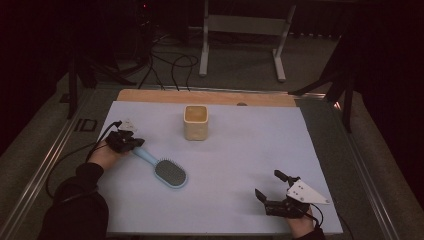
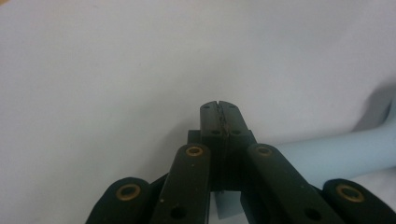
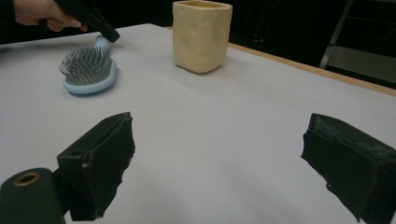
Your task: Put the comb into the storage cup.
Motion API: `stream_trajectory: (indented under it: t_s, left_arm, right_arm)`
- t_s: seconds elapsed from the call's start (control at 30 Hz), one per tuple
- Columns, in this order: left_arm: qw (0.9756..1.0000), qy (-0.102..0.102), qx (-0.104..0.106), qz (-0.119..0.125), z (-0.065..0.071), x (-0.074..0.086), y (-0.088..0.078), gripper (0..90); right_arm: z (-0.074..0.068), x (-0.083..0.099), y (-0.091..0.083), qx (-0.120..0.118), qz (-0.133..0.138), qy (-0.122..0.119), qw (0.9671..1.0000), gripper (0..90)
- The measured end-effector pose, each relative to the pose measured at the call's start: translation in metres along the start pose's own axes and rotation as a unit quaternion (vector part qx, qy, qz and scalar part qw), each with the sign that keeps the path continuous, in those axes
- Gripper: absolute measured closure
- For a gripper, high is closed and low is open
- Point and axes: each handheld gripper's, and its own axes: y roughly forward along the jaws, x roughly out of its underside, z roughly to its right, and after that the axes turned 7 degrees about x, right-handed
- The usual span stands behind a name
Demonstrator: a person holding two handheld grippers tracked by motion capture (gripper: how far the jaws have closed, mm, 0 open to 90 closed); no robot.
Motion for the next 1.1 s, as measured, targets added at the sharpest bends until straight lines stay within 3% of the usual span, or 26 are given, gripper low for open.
stream_trajectory:
  t_s: [0.4, 0.6, 1.1]
  left_arm:
    - [0.9999, 0.006, 0.009, -0.012, 0.010, 0.015, -0.009, 90.0]
    - [0.9995, 0.021, 0.015, -0.018, 0.023, 0.026, -0.018, 90.0]
    - [0.9987, 0.029, 0.036, -0.023, 0.050, 0.058, -0.040, 90.0]
  right_arm:
    - [0.001, -0.001, -0.001, 0.000, 0.004, 0.004, 1.0000, 8.6]
    - [0.000, -0.001, -0.001, 0.002, 0.003, 0.004, 1.0000, 8.6]
    - [-0.001, -0.001, 0.001, 0.001, 0.000, 0.001, 1.0000, 8.7]
